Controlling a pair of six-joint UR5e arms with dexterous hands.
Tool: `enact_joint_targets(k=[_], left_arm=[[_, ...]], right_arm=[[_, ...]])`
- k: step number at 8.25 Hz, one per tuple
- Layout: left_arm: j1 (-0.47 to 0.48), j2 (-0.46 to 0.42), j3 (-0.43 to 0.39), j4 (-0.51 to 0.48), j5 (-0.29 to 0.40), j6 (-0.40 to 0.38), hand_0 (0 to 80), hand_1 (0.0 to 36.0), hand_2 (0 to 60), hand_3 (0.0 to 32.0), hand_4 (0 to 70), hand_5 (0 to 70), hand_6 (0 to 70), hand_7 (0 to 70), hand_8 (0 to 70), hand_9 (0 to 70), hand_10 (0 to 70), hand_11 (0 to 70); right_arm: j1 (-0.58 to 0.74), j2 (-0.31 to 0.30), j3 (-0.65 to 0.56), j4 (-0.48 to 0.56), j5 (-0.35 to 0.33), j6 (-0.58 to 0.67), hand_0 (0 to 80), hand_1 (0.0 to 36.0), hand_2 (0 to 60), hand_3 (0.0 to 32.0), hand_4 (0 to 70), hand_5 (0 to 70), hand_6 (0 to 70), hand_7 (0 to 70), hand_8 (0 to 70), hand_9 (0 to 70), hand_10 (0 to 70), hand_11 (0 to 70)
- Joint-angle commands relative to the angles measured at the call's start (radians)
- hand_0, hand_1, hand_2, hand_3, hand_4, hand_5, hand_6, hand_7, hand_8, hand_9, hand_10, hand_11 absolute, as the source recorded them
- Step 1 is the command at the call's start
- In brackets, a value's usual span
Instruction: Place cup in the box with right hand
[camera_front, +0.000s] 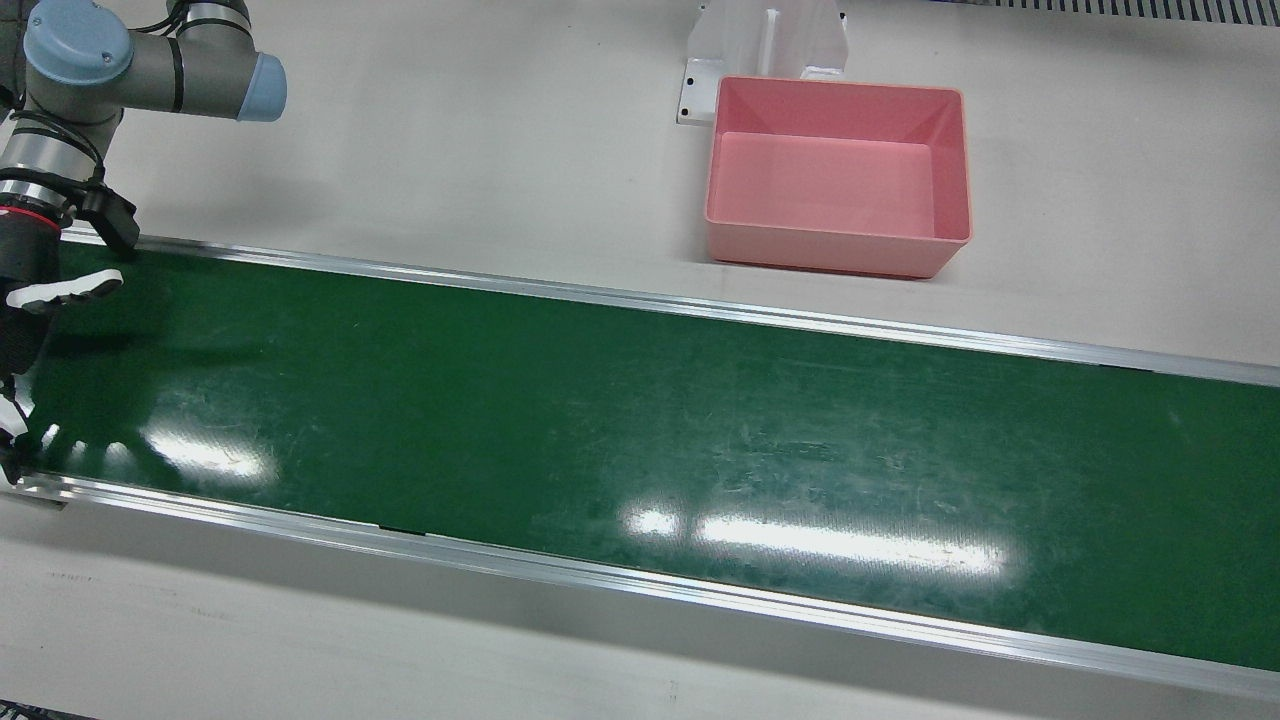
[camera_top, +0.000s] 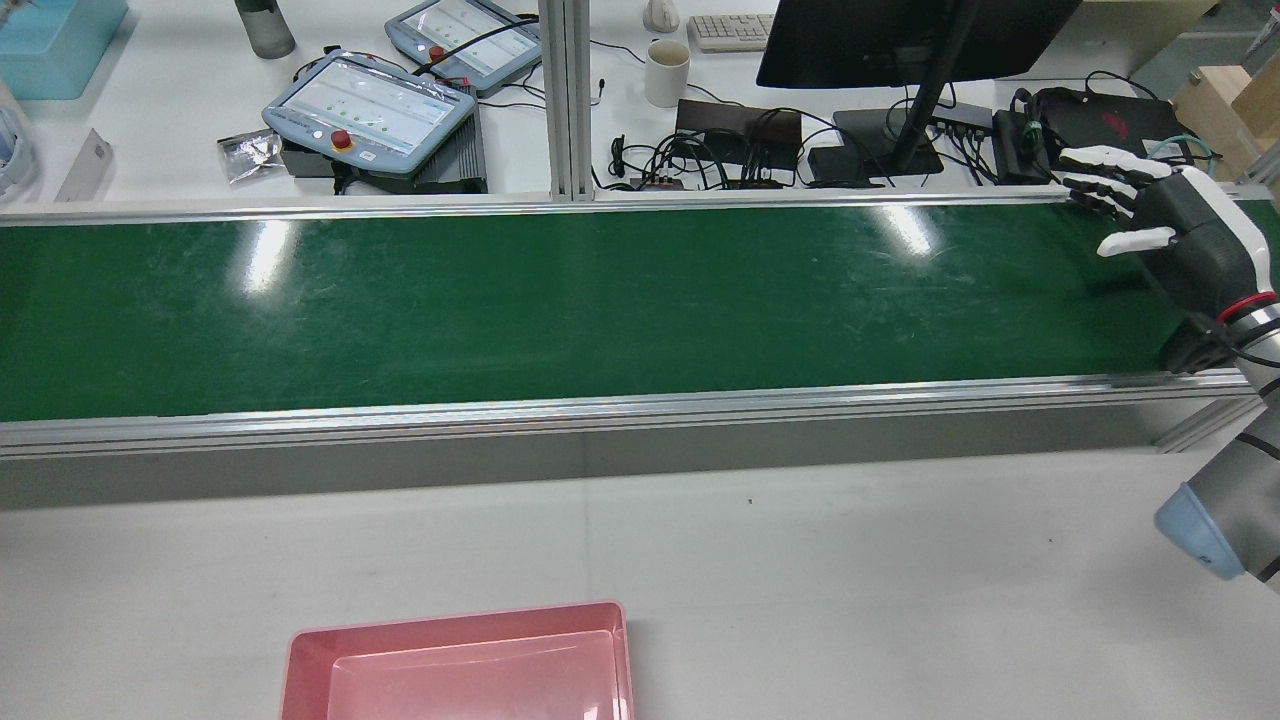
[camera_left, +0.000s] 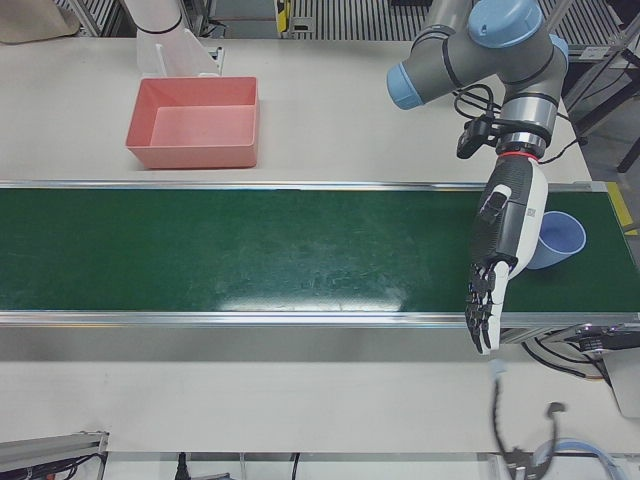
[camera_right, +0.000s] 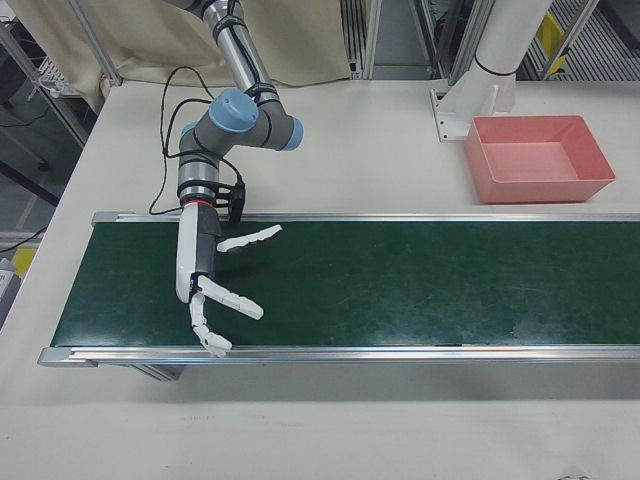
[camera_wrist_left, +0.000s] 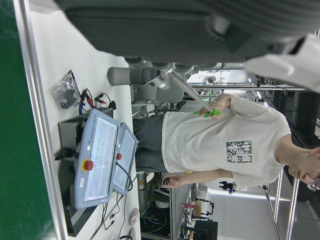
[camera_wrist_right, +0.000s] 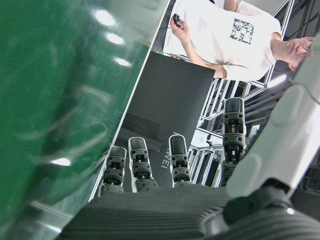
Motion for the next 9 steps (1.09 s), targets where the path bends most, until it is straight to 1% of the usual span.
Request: enact_joint_targets(k=[1,3,6,9], left_arm=[[0.0,0.0,0.0,0.0,0.0,0.001,0.0,0.0,0.0,0.0,0.0,0.0,0.0,0.0,0.0,0.0,0.0,0.0],[0.0,0.0,0.0,0.0,0.0,0.001,0.0,0.0,0.0,0.0,0.0,0.0,0.0,0.0,0.0,0.0,0.0,0.0],[0.0,0.0,0.0,0.0,0.0,0.001,0.0,0.0,0.0,0.0,0.0,0.0,0.0,0.0,0.0,0.0,0.0,0.0],[0.0,0.0,0.0,0.0,0.0,-0.001,0.0,0.0,0.0,0.0,0.0,0.0,0.0,0.0,0.0,0.0,0.0,0.0]], right_arm=[[-0.003,0.0,-0.002,0.001,0.0,0.001,48.4,0.1,0.0,23.6,26.1,5.4,5.4,33.9,15.5,18.6,11.5,17.0],[-0.004,0.002,-0.002,-0.001,0.0,0.001,48.4,0.0,0.0,23.6,25.4,5.4,5.3,33.7,15.3,18.5,11.9,17.6],[-0.004,0.0,-0.007,0.001,0.0,-0.002,48.6,0.2,0.0,22.6,28.1,5.3,5.6,34.8,15.4,18.9,11.6,17.2],[-0.004,0.0,-0.007,0.001,0.0,-0.001,48.4,0.1,0.0,23.0,26.8,5.4,5.6,34.6,15.5,18.9,11.9,17.6]])
